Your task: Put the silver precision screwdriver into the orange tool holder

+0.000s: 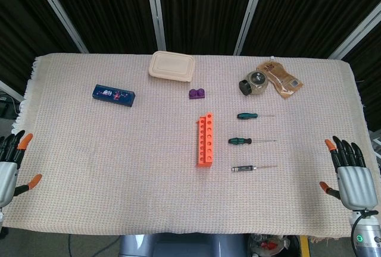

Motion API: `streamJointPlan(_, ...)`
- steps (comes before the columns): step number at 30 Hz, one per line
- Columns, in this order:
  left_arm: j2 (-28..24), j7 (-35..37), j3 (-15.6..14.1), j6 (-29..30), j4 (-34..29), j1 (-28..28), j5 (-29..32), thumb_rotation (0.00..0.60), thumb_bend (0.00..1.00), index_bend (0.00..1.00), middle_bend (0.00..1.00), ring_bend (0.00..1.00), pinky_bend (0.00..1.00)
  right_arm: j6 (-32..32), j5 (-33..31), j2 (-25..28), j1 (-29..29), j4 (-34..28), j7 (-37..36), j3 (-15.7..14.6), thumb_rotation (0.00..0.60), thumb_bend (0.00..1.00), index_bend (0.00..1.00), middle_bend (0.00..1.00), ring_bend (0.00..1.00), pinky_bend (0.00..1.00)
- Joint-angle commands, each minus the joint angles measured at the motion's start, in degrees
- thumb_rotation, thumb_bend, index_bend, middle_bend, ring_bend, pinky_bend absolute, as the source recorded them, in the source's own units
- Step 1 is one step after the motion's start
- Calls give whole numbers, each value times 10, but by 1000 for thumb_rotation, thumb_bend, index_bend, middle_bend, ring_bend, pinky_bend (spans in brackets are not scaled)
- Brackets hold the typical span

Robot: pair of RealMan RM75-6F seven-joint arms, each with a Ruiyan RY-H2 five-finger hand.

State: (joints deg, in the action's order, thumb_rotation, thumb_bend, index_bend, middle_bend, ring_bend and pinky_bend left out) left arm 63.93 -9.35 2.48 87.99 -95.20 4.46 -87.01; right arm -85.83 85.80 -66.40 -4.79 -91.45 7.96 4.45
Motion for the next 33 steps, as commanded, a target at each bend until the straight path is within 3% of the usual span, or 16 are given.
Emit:
streamJointPlan(1,0,-1,-2,-4,-3,1,-1,600,180,0,0,0,0,2,-2,0,-1,0,0,1,600,1,59,14,0,0)
streamJointPlan(23,-11,-4,-7,-18,-13,3,1,600,181,0,0,0,0,6,6,-1,-2,6,-12,-5,600,91,161,28,0,0)
streamJointPlan(33,-4,-5,0,-28,-6,13,3,600,182,0,0,0,0,23,19,-1,-22,-9,24,-1,600,167,267,50,0,0)
